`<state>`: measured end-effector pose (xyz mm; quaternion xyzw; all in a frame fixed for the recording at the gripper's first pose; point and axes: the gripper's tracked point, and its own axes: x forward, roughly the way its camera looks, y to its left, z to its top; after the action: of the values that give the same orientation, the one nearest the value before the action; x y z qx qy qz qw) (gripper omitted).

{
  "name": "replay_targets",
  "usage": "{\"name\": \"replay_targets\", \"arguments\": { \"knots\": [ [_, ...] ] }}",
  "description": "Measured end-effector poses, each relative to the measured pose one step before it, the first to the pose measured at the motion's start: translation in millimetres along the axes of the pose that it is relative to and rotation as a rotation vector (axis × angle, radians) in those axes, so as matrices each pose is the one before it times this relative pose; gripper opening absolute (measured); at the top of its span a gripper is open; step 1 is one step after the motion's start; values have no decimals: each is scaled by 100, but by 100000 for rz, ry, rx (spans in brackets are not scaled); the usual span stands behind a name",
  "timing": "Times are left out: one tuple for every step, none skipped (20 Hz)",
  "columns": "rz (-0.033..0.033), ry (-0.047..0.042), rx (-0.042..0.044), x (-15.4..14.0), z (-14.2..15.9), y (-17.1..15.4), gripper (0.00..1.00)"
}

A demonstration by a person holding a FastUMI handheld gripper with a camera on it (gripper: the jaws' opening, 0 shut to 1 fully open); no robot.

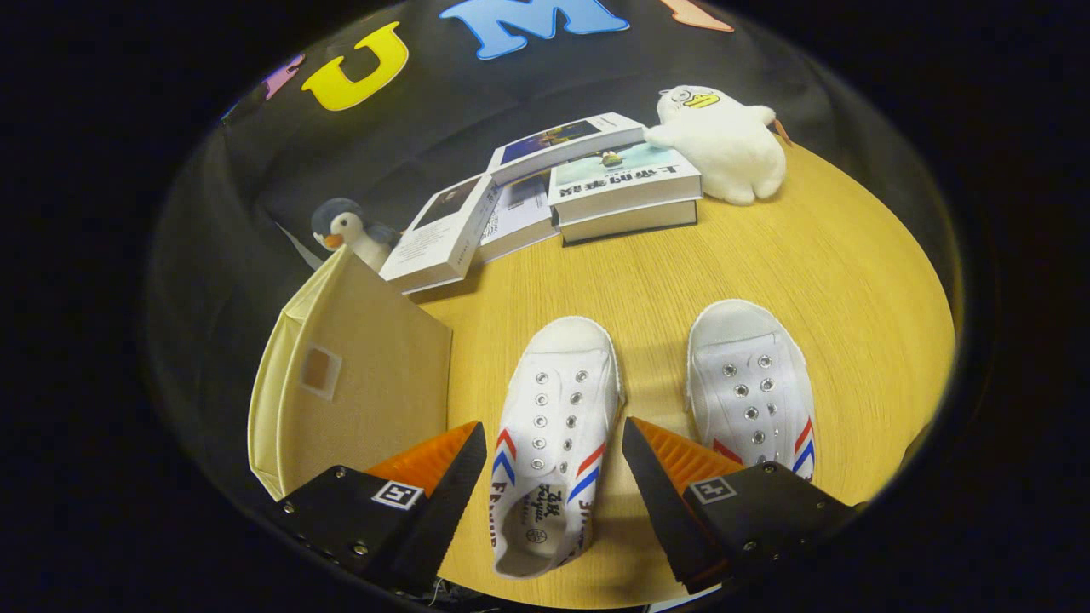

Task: Open the storage box then place both shoes into the box .Put the left shoe in first, then the right shoe, with the right side of both shoes facing outward in a uniform manner.

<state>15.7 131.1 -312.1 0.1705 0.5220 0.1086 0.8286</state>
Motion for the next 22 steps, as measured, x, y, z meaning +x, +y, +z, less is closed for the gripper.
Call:
{"name": "replay_targets", "arguments": {
  "knots": [
    [-1006,1067,-74,267,-326,-372,97],
    [-824,1391,14,240,-319,-307,95],
    [-731,1019,-56,195,-242,-195,95],
    [-716,651,-65,230,-54,-191,94],
    [-1419,768,-155,204,-258,-368,88],
    [-1885,1558,236,289,-245,-362,81],
    [189,1262,995,9,-249,77,81],
    [1278,301,1340,-57,120,185,81],
    [440,1053,1211,236,-172,117,77],
    [67,785,497,73,-46,-46,70],
    [-239,689,149,73,-100,-65,70],
    [515,261,1195,-46,336,11,70],
    [-154,380,1369,205,-462,266,58],
    [-237,597,-224,-206,-100,-35,41],
    [452,-135,-328,204,23,79,41],
    [-2944,748,581,205,-224,-371,40],
    [505,1791,431,-16,-245,-61,27],
    [-803,185,2012,-339,147,-159,27],
    [1110,607,4023,1367,-28,8,17],
    [552,1534,1655,-1575,-50,250,7],
    [1193,854,1829,360,-11,-2,7],
    [1470,241,1471,-422,138,282,7]
  ]
}}
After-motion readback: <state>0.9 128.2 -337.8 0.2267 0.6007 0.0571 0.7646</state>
